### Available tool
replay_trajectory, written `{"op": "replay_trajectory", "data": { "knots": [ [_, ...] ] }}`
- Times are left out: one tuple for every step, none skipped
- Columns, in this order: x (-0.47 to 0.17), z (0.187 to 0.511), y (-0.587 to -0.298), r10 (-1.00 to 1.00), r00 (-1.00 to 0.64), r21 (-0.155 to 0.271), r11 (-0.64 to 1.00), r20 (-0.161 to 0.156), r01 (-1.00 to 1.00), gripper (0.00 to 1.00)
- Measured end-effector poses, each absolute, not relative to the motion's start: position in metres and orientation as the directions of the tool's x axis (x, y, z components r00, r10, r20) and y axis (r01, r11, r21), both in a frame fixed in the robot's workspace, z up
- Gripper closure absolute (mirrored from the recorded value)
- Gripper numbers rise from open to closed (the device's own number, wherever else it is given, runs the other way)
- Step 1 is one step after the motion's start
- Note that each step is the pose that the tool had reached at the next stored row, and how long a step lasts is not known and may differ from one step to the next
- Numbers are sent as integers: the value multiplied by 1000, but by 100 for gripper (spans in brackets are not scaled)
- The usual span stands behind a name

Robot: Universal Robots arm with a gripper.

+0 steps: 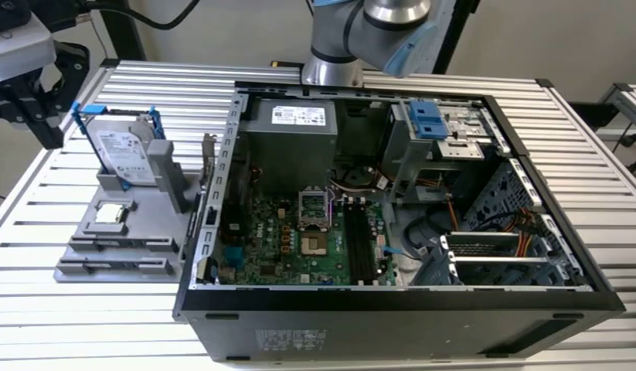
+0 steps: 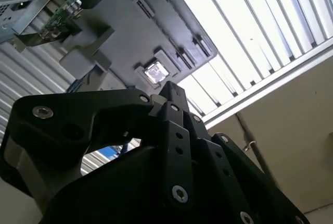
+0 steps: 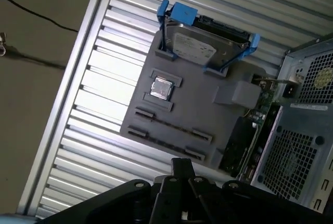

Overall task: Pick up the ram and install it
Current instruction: 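Pick up the ram and move it above insertion slot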

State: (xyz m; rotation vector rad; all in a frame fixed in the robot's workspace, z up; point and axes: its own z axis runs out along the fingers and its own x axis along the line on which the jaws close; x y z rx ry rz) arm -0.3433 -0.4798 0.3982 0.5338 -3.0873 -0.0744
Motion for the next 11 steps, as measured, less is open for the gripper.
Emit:
{"op": "replay_trajectory", "data": {
  "knots": [
    [-343,398,-480,-344,-939,48,938,-1,-344,100],
    [-343,398,-480,-353,-936,48,935,-1,-352,100],
    [-343,399,-480,-361,-933,48,931,-1,-361,100],
    [-343,399,-480,-370,-929,48,928,0,-369,100],
    [-343,399,-480,-378,-926,48,925,-1,-378,100],
    [-343,399,-480,-386,-922,48,921,-1,-386,100],
    [-343,399,-480,-395,-919,48,918,-1,-394,100],
    [-343,399,-480,-403,-915,48,914,0,-403,100],
    [-343,399,-480,-411,-911,48,910,0,-411,100],
    [-343,399,-480,-420,-908,48,907,0,-419,100],
    [-343,400,-480,-429,-903,48,902,0,-428,100]
  ]
}}
